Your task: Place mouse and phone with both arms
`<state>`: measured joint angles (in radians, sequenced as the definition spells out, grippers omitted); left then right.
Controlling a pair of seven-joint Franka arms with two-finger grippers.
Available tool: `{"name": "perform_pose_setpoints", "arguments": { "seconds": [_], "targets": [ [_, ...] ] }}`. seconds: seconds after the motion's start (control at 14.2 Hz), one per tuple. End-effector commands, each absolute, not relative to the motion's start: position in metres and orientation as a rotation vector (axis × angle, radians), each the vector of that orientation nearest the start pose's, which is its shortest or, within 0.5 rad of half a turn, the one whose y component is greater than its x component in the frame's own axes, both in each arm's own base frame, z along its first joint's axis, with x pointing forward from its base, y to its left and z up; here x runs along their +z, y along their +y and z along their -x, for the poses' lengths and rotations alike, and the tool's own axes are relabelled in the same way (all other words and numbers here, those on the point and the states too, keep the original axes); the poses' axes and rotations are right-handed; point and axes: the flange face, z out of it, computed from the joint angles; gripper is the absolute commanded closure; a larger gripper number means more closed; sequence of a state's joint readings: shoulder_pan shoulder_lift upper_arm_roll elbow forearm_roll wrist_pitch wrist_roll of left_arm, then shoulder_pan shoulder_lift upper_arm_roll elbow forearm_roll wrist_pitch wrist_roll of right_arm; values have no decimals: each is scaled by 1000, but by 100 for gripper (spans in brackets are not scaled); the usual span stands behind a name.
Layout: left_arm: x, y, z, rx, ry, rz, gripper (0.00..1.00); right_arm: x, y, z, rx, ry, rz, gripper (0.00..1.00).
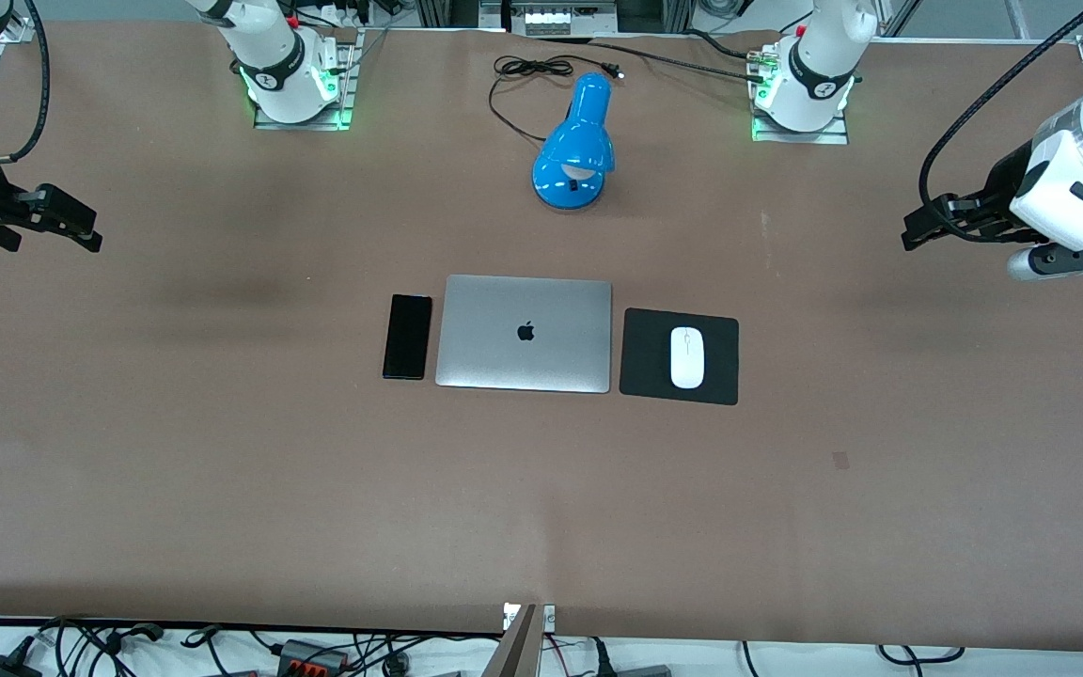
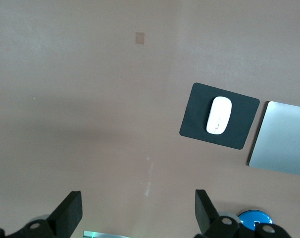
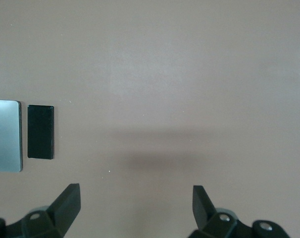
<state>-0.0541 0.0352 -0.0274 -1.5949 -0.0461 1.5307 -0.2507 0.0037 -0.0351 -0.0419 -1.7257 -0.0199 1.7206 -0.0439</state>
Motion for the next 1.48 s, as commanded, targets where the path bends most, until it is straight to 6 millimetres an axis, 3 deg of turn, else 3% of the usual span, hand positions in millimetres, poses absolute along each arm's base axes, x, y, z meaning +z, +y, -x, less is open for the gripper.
{"name": "perform_pose_setpoints", "arguments": {
  "seconds": [0.0,1.05,1.26,1.41],
  "targets": [
    [595,-51,-558,158,-268,3172,0,588,-29,-550,-77,12,3153,0],
    [598,-47,-559,162,-273,3179,0,587,-23,-546,-35,-5,3155,0],
    [597,-52,-560,162,-148,3203,0,590,-25,-545,-43,-10,3155,0],
    [595,-51,-561,154,105,3196,0,590,-25,-545,-43,-5,3155,0]
  ]
}}
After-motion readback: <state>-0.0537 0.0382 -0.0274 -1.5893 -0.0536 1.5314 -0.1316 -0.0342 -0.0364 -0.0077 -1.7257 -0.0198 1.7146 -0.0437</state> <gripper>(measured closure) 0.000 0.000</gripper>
